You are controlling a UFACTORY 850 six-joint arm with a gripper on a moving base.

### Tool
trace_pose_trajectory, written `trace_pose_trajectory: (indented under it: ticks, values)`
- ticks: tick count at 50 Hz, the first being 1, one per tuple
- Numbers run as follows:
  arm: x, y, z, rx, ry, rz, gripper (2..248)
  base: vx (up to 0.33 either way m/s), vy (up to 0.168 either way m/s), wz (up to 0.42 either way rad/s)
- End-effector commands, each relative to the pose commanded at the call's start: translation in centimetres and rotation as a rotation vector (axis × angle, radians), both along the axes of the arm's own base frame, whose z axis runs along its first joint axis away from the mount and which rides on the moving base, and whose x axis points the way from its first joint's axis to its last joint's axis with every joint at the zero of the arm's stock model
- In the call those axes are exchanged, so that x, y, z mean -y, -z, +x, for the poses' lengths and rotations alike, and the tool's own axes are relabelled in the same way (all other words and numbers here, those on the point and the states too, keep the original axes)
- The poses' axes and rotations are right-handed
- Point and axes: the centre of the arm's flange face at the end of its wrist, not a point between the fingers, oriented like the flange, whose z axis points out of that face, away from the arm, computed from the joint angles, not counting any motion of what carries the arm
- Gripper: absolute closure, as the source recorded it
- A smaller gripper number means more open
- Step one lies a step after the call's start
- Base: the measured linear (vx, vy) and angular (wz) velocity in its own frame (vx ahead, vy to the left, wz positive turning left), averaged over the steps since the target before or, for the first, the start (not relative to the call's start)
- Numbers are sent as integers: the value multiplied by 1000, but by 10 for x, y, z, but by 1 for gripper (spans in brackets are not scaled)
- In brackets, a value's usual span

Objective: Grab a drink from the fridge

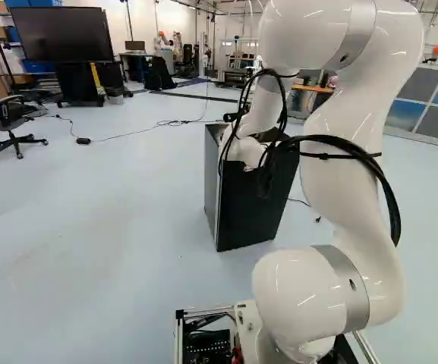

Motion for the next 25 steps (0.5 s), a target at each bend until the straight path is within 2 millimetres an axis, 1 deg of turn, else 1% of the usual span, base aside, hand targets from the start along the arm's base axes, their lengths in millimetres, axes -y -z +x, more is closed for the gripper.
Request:
trace_pose_trajectory:
  ticks: [1, 2, 7, 8, 12, 13, 17, 18, 25]
  values:
    - [0, 0, 0, 0, 0, 0, 24, 0, 0, 0]
    - [0, 0, 0, 0, 0, 0, 62, 0, 0, 0]
    - [0, -1, 0, 1, 0, 0, 62, 0, 0, 0]
    - [0, -1, 0, 2, 0, 0, 100, 0, 0, 0]
    - [0, -4, 0, 8, 0, 0, 100, 0, 0, 0]
    - [0, -5, 0, 9, 0, 0, 138, 0, 0, 0]
    - [0, -9, 0, 17, 0, 0, 138, 0, 0, 0]
    - [0, -10, -1, 19, 0, 0, 152, 0, 0, 0]
    - [0, -18, -1, 32, 0, -1, 152, 0, 0, 0]
